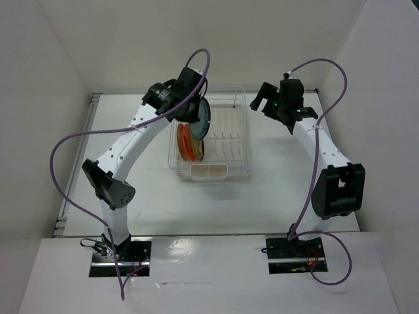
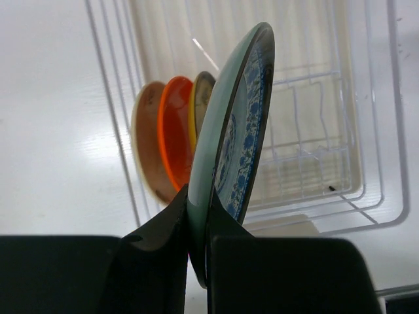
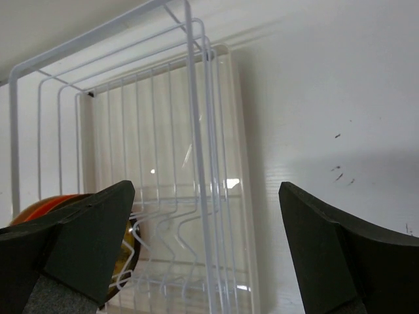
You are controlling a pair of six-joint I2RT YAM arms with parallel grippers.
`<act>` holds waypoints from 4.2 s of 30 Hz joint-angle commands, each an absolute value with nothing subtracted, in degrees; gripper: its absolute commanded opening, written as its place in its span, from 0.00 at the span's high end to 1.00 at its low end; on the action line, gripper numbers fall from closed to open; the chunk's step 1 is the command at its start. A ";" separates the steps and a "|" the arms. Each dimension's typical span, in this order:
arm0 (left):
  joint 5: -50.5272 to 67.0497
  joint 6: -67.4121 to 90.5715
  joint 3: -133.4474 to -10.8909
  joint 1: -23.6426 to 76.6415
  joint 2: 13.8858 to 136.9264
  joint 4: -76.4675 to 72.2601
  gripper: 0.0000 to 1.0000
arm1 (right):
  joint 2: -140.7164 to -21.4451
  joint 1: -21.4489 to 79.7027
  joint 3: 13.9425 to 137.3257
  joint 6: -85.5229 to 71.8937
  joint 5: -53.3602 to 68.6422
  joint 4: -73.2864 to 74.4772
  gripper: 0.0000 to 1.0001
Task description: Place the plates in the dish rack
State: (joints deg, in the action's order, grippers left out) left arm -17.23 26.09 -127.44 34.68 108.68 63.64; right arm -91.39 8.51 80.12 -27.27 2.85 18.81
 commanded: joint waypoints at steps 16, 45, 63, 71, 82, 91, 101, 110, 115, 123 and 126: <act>-36.21 38.14 -131.75 43.07 114.52 77.87 1.00 | -97.56 3.25 81.65 -26.37 4.66 19.78 0.00; -33.57 42.53 -129.38 43.59 122.43 73.48 1.00 | -96.42 1.05 79.37 -25.31 7.91 19.78 0.00; -29.36 44.91 -124.81 43.59 125.86 69.96 1.00 | -97.47 1.05 79.89 -25.31 10.63 20.92 0.00; -30.49 44.38 -125.33 43.59 123.57 70.49 0.38 | -97.47 1.05 79.89 -25.31 10.63 20.92 0.00; -31.55 35.78 -133.33 43.59 117.53 67.42 0.22 | -97.47 1.05 76.90 -25.84 10.63 19.17 0.00; -19.55 26.99 -130.79 41.05 108.21 55.12 0.07 | -96.24 1.05 77.60 -24.43 12.12 16.70 0.00; 7.16 19.07 -107.16 24.54 85.89 34.98 0.00 | -89.57 1.05 78.14 -22.41 14.58 16.71 0.00; 14.75 12.30 -93.00 15.66 78.67 33.75 0.00 | -82.19 2.11 75.59 -19.78 14.59 18.10 0.00; 19.59 12.30 -87.38 9.50 77.61 33.13 0.00 | -79.11 2.11 73.65 -19.78 14.59 19.42 0.00; 21.36 12.91 -82.89 7.21 74.36 31.38 0.00 | -75.42 2.11 71.10 -19.78 15.11 19.42 0.00; 19.51 12.92 -82.36 7.21 74.36 31.38 0.00 | -75.41 2.11 71.10 -19.78 15.12 20.12 0.00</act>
State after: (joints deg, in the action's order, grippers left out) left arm 18.98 13.61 -82.76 7.11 75.88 34.44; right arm -77.56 1.74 71.11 -20.64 14.41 19.97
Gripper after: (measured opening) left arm 0.995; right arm 0.999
